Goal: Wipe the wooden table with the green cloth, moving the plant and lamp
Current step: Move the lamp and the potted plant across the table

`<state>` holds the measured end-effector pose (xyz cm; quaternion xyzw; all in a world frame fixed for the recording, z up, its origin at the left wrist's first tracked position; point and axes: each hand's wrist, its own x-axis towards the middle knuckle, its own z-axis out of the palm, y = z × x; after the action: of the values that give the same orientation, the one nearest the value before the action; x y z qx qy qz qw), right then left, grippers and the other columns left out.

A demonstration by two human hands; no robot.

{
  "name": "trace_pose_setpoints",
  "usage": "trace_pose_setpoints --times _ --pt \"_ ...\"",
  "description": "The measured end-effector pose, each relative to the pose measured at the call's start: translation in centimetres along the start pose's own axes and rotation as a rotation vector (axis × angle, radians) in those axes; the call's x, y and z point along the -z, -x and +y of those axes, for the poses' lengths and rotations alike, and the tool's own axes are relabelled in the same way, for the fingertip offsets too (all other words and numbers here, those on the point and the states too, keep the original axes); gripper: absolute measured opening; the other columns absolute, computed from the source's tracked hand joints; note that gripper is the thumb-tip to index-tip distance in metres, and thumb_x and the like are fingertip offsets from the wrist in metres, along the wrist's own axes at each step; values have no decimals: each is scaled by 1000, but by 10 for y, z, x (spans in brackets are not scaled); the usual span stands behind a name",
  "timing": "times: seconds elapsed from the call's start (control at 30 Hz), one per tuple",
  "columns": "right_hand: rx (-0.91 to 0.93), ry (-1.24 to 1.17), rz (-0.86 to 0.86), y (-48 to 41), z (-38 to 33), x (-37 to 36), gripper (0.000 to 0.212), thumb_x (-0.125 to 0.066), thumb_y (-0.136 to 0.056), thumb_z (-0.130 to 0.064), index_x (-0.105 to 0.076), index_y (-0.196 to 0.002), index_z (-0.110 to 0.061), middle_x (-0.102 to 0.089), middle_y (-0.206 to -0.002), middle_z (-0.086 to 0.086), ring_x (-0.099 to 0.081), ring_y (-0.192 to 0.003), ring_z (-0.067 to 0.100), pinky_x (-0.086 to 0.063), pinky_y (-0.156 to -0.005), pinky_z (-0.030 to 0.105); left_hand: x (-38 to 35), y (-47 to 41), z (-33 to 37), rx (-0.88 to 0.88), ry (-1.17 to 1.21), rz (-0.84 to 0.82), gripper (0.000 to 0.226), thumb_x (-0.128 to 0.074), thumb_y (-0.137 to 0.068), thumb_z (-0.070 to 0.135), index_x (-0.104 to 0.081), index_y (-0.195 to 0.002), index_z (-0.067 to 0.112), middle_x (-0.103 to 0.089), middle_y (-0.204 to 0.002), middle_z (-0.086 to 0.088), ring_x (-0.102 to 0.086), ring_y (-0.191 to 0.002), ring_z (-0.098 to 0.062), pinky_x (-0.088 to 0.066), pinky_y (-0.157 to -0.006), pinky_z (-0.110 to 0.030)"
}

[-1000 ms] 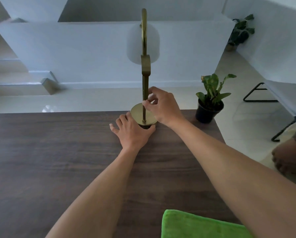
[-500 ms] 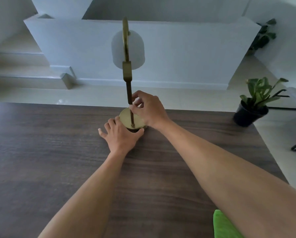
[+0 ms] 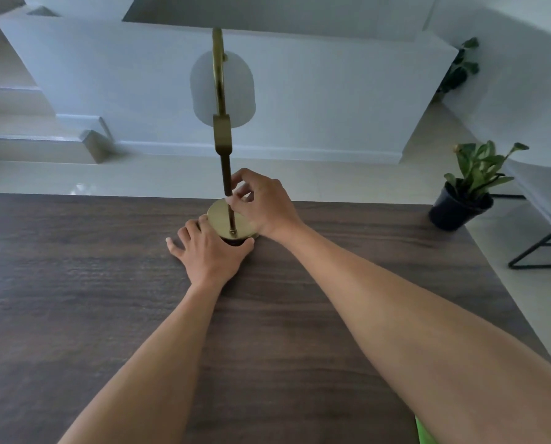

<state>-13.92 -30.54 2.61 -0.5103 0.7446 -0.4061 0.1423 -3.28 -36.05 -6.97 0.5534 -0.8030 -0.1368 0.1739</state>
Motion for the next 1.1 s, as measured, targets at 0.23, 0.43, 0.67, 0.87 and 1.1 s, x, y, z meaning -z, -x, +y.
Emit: trace_pose_setpoints --times 0.23,0.43,0.67,0.87,1.1 --pt "-38 -1 38 4 -4 -4 13 -64 -93 -26 -60 -105 -22 -65 -91 -7 -63 -79 13 -51 -72 27 1 1 0 -14 33 -20 104 -58 -63 80 -34 -138 13 -44 -136 -11 -32 -132 -33 -10 -116 -58" --pt "-94 63 -22 26 18 16 12 -54 -98 -30 -62 -104 -23 -69 -97 -5 -63 -87 10 -52 -75 27 8 31 11 23 144 30 97 -68 -63 71 -32 -129 10 -38 -123 -11 -37 -119 -32 -25 -107 -48" --pt "-415 206 40 114 115 118 9 -55 -95 -27 -62 -90 -24 -66 -87 -7 -61 -81 10 -53 -73 32 5 72 90 -402 241 -3 16 -57 -88 35 -49 -86 22 -53 -87 8 -53 -86 -18 -27 -84 -34" --pt "-516 225 233 161 179 216 7 -60 -91 -23 -65 -86 -22 -64 -78 -9 -59 -75 6 -43 -61 22 -16 83 193 -537 329 -123 8 -59 -86 31 -56 -85 23 -60 -89 10 -56 -86 -16 -25 -83 -33" --pt "-563 175 396 172 257 291 8 -66 -87 -30 -66 -83 -23 -64 -75 -8 -59 -72 12 -41 -59 23 -67 87 287 -512 327 -360 43 -60 -86 51 -53 -123 29 -59 -108 12 -56 -103 -10 -30 -94 -38"
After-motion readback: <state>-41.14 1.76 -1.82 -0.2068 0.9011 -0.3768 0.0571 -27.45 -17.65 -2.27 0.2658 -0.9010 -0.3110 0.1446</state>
